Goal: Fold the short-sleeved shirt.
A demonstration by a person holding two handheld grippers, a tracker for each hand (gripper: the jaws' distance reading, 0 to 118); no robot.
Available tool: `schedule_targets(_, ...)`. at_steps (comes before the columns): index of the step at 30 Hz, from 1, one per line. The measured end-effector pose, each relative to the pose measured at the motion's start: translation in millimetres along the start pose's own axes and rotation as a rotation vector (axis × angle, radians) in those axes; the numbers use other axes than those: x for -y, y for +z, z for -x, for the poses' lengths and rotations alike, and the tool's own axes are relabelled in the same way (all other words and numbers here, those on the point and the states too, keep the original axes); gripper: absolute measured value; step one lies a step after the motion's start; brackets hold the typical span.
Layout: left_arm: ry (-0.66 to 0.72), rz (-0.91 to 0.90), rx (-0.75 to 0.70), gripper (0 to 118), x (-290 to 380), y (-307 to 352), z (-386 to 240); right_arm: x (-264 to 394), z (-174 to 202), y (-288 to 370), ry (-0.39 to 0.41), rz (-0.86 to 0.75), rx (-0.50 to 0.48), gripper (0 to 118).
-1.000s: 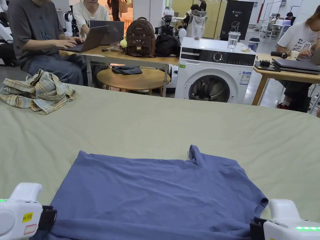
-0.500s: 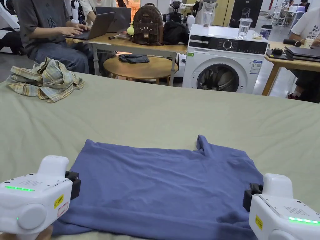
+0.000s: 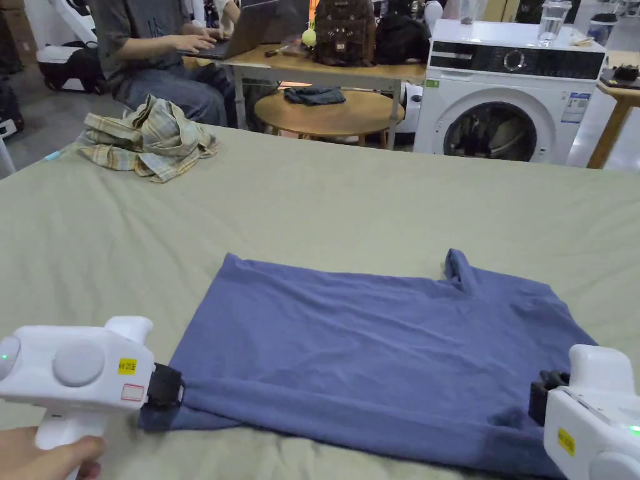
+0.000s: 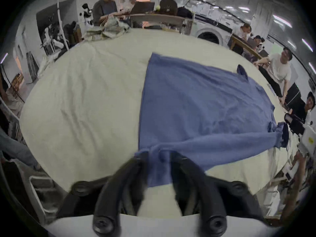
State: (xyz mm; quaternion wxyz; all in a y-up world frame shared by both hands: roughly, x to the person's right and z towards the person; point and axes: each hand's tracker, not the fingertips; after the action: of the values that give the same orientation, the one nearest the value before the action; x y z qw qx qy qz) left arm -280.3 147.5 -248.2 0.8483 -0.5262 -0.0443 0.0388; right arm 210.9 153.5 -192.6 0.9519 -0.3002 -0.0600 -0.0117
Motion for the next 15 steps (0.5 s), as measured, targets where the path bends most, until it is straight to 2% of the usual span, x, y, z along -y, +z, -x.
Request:
schedule_targets(2,0.013,0.068,-0.036,58,2,-18,3,1,1,0,-0.006,0.010,-0.003,0)
schedule_targets(4,-0.002,0.115,-0.064,58,6,-35,3,2,1,1,-0.002,0.020,-0.002,0)
schedule_targets(9,-0.026,0.051,-0.077,59,12,-30,-5,1,-3,5,0.015,0.067,-0.003,0)
schedule_targets(10,-0.051,0.041,-0.080,55,14,-29,-6,0,-4,5,0.019,0.080,0.002,0)
schedule_targets(12,-0.074,0.032,-0.058,38,16,-25,-7,-1,-10,7,0.016,0.110,0.007,0)
schedule_targets(13,-0.073,0.030,-0.051,26,16,-23,-7,-2,-12,7,0.015,0.131,0.016,0)
schedule_targets(14,-0.073,0.020,-0.039,7,16,-20,-6,-2,-17,10,0.005,0.133,0.023,1)
schedule_targets(15,-0.067,0.009,-0.016,4,15,-19,-3,-2,-22,12,0.004,0.145,0.028,10)
